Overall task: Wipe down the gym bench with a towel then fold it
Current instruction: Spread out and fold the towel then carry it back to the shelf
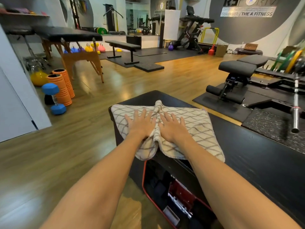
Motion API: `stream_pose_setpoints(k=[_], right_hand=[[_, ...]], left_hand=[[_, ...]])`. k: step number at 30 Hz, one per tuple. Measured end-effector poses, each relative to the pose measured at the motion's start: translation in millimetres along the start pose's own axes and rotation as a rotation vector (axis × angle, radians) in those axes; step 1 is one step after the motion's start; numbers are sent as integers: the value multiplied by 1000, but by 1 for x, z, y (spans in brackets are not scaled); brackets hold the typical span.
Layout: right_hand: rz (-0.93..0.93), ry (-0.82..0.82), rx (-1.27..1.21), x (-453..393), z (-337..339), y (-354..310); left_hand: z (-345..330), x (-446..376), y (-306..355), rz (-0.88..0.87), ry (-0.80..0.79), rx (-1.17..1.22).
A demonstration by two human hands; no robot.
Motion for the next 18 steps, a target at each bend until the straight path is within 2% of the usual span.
stream_pose_setpoints(k=[6,9,18], right_hand=[[12,-6,8,3,-1,0],[31,-24,1,-7,-1,1],[105,-5,52,-88,4,3]], left_hand=[[-1,4,-4,-6,-19,13],[3,-15,-16,50,-61,33],[12,-86,-34,150,-48,-29]])
Point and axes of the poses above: each hand's wrist, its own x-axis away from the middle knuckle, its own z-axis out of the back of the hand, y = z × x, the point moved 8 cm from there along -x, towards the middle knuckle, and after that the axes turned 7 degrees about x, right-handed, at the moved point
